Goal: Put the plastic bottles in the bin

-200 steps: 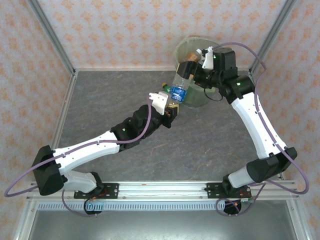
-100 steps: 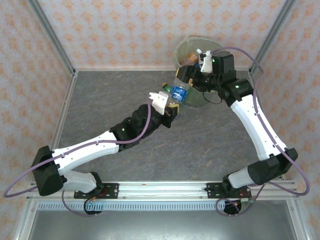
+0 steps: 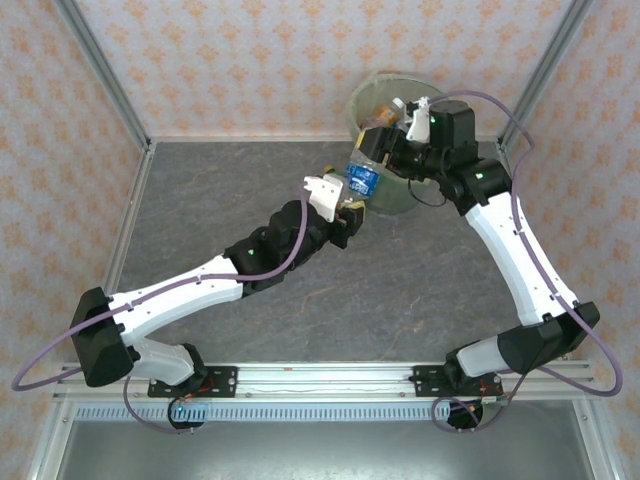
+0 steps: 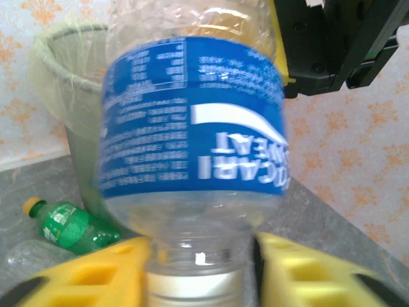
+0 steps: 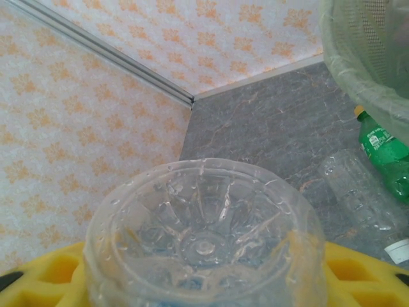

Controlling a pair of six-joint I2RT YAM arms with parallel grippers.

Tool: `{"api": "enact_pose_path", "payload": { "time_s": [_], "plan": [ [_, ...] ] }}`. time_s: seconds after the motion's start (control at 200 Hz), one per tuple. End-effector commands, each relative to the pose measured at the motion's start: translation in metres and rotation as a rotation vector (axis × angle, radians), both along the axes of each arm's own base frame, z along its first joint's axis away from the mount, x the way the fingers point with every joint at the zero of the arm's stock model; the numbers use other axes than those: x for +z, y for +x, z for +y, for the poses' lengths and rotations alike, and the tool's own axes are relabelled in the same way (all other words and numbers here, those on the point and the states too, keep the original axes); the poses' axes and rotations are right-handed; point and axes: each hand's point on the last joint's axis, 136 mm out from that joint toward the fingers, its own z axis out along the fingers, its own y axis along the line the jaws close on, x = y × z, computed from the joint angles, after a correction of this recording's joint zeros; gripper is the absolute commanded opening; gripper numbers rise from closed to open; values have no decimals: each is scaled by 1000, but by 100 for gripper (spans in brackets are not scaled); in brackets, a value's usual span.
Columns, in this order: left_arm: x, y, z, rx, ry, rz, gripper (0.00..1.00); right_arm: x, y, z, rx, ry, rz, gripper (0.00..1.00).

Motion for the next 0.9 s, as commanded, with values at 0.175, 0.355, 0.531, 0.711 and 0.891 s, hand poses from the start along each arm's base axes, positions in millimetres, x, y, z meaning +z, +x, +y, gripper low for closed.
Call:
{"api": "enact_pose_path", "payload": {
  "time_s": [0.175,0.355,0.531,0.711,0.891],
  "plan": [
    [30,-1,11,45,-72,-21,99,45,24,-37,-158,25,-114,50],
    [33,-2,33,128,-69,7,99,65,60,-83,-342,-21,-163,51],
    [32,0,58,210,-106,28,99,86,96,-124,-538,-129,-245,51],
    [29,9,68,232,-170,73,99,89,129,-161,-714,-272,-306,51],
    [17,20,80,268,-175,140,99,84,152,-194,-859,-430,-334,51]
  ]
}}
